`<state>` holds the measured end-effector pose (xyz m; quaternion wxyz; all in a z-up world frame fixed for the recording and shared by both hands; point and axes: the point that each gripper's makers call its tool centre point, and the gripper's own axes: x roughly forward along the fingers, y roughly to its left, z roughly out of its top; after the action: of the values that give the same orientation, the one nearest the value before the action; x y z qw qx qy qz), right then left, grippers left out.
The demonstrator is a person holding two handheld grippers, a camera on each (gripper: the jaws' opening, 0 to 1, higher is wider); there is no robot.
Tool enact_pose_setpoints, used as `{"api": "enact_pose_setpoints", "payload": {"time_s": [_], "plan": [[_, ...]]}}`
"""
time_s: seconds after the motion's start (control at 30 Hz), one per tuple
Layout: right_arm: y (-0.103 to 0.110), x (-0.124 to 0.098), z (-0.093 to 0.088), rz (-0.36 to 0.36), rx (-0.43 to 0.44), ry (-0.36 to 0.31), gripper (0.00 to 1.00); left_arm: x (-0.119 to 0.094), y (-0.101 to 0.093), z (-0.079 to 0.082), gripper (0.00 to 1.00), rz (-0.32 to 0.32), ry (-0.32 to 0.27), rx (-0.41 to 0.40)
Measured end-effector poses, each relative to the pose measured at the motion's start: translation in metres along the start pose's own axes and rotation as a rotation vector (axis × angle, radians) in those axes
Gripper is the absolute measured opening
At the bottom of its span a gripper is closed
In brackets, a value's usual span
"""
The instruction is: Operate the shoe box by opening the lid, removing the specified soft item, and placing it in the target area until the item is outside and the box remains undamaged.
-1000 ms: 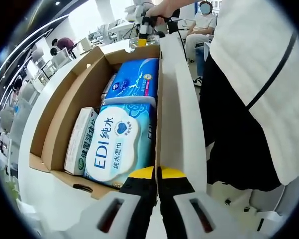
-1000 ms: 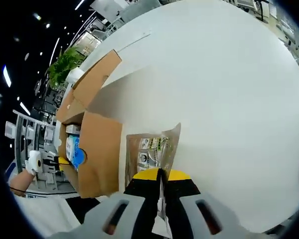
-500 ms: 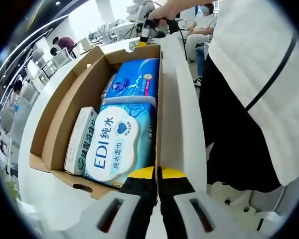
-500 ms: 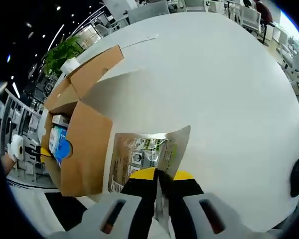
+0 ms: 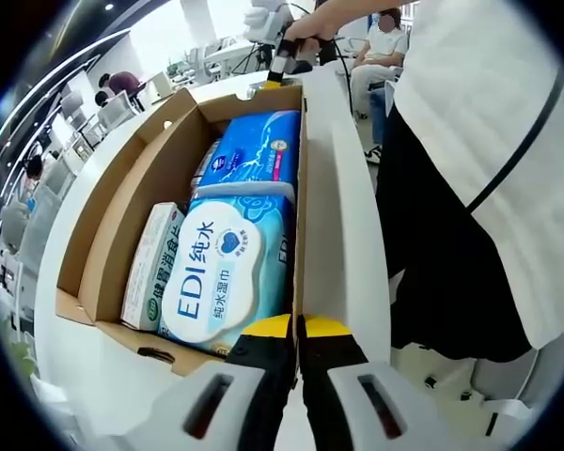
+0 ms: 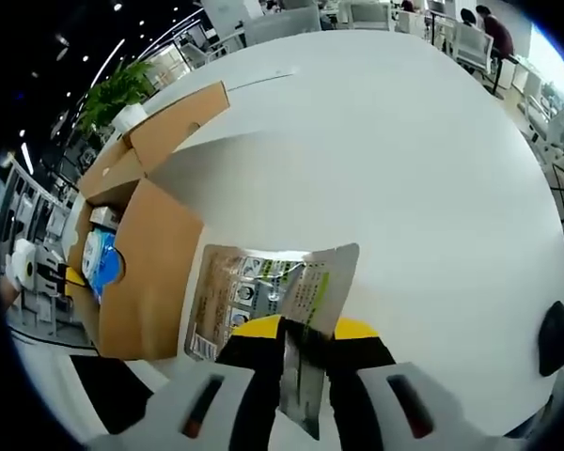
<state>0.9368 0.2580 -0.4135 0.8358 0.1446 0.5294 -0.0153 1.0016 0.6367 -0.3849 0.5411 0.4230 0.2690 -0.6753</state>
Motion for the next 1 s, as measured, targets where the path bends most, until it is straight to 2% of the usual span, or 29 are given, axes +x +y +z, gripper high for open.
{"api": "enact_pose_setpoints", "payload": {"time_s": [0.1, 0.3, 0.4, 0.53, 0.6, 0.7, 0.8, 0.9, 1.0], "plan": [[-0.001, 0.0, 0.006, 0.01, 0.005, -0.026, 0.24, 0.0, 0.0, 0.0, 0.01, 0.003, 0.0, -0.001], [-0.007, -0.002, 0.002, -0.001, -0.004, -0.029, 0.29, 0.0, 0.0, 0.0, 0.01, 0.011, 0.005, -0.003], [-0.017, -0.007, 0.009, -0.05, -0.031, -0.078, 0.33, 0.001, 0.0, 0.0, 0.01, 0.012, 0.008, 0.009], [-0.027, -0.015, 0.019, -0.112, -0.116, -0.165, 0.4, 0.001, 0.0, 0.001, 0.01, 0.01, 0.009, 0.008], [-0.014, -0.019, 0.027, -0.078, -0.136, -0.223, 0.4, 0.001, 0.0, 0.001, 0.01, 0.01, 0.008, 0.008], [-0.002, -0.023, 0.027, -0.045, -0.174, -0.266, 0.42, 0.001, 0.0, 0.001, 0.01, 0.011, 0.006, 0.008], [0.011, -0.024, 0.025, -0.034, -0.232, -0.294, 0.45, 0.0, -0.001, 0.002, 0.01, 0.01, 0.005, 0.009], [0.025, -0.025, 0.025, 0.01, -0.211, -0.331, 0.47, 0.0, -0.001, 0.002, 0.02, 0.012, 0.005, 0.009], [0.029, -0.021, 0.024, 0.003, -0.243, -0.339, 0.5, 0.0, 0.0, 0.001, 0.02, 0.019, 0.003, 0.012]]}}
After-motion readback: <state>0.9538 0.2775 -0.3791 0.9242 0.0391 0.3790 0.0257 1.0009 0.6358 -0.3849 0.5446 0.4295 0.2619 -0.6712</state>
